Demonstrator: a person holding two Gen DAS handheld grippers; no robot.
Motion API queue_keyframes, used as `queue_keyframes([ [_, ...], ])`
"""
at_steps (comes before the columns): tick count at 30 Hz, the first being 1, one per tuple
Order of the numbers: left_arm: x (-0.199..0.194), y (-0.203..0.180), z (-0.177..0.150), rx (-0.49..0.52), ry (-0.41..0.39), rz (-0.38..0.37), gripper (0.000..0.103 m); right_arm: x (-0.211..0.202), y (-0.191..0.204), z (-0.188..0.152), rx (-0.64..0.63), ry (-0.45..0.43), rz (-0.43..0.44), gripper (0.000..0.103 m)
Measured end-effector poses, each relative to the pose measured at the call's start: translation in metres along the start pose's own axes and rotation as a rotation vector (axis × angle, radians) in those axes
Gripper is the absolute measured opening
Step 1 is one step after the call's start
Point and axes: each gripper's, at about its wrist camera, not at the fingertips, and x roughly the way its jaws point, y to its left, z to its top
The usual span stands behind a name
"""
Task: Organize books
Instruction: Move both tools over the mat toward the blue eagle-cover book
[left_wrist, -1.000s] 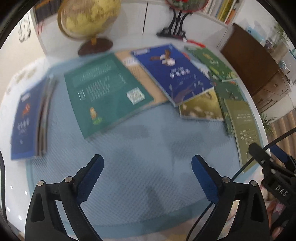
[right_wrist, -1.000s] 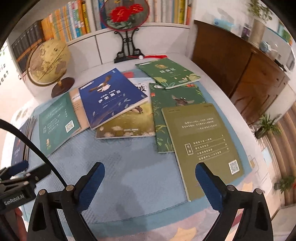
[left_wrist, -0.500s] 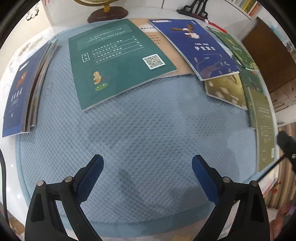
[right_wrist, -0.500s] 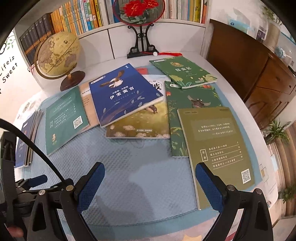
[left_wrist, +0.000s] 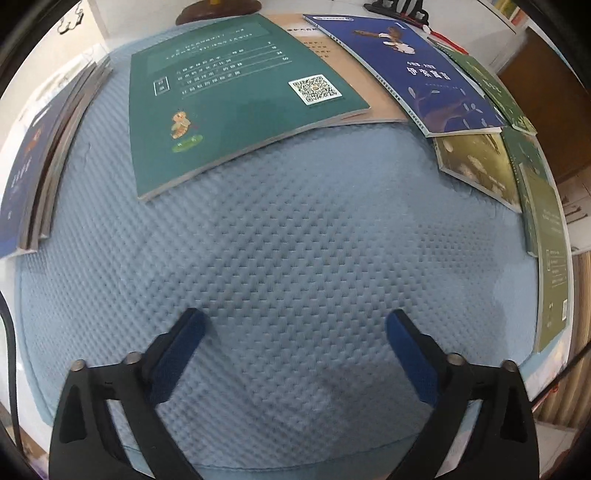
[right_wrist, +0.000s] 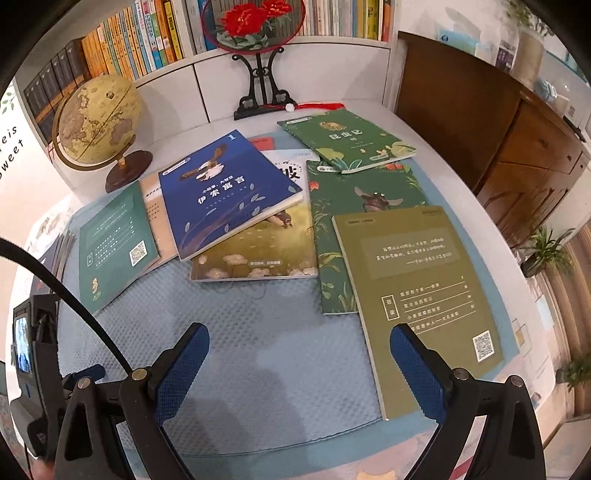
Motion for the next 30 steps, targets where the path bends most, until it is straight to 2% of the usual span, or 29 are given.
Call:
queue_keyframes([
  [5, 0.009, -0.014, 0.001, 0.049, 0.036, 0.080, 0.103, -0.004, -0.003, 0.000, 0.010, -0.005, 0.000, 0.098],
  [9, 0.010, -0.022, 0.012, 0.041, 0.081, 0.079, 0.102, -0.010, -0.007, 0.003, 0.017, -0.010, 0.012, 0.098],
  [10, 0.002, -0.022, 0.015, 0.036, 0.051, 0.081, 0.101, -0.012, -0.007, 0.003, 0.017, -0.010, 0.023, 0.098],
  [13, -0.037, -0.026, 0.024, 0.062, -0.110, 0.125, 0.101, -0.023, -0.006, 0.006, 0.020, -0.026, 0.048, 0.098],
  [15, -0.062, -0.025, 0.032, 0.040, -0.194, 0.077, 0.102, -0.029, -0.002, 0.009, 0.013, -0.039, 0.057, 0.098],
  [17, -0.079, -0.026, 0.035, 0.012, -0.232, 0.020, 0.102, -0.034, 0.004, 0.014, -0.002, -0.045, 0.071, 0.098],
  [20, -0.099, -0.025, 0.032, 0.018, -0.307, 0.014, 0.102, -0.042, 0.008, 0.020, -0.021, -0.069, 0.080, 0.098],
  [24, -0.125, -0.023, 0.037, 0.055, -0.377, 0.047, 0.102, -0.060, 0.014, 0.032, -0.048, -0.129, 0.077, 0.098],
  [30, -0.130, -0.025, 0.035, 0.068, -0.381, 0.051, 0.102, -0.066, 0.016, 0.047, -0.075, -0.165, 0.068, 0.098],
])
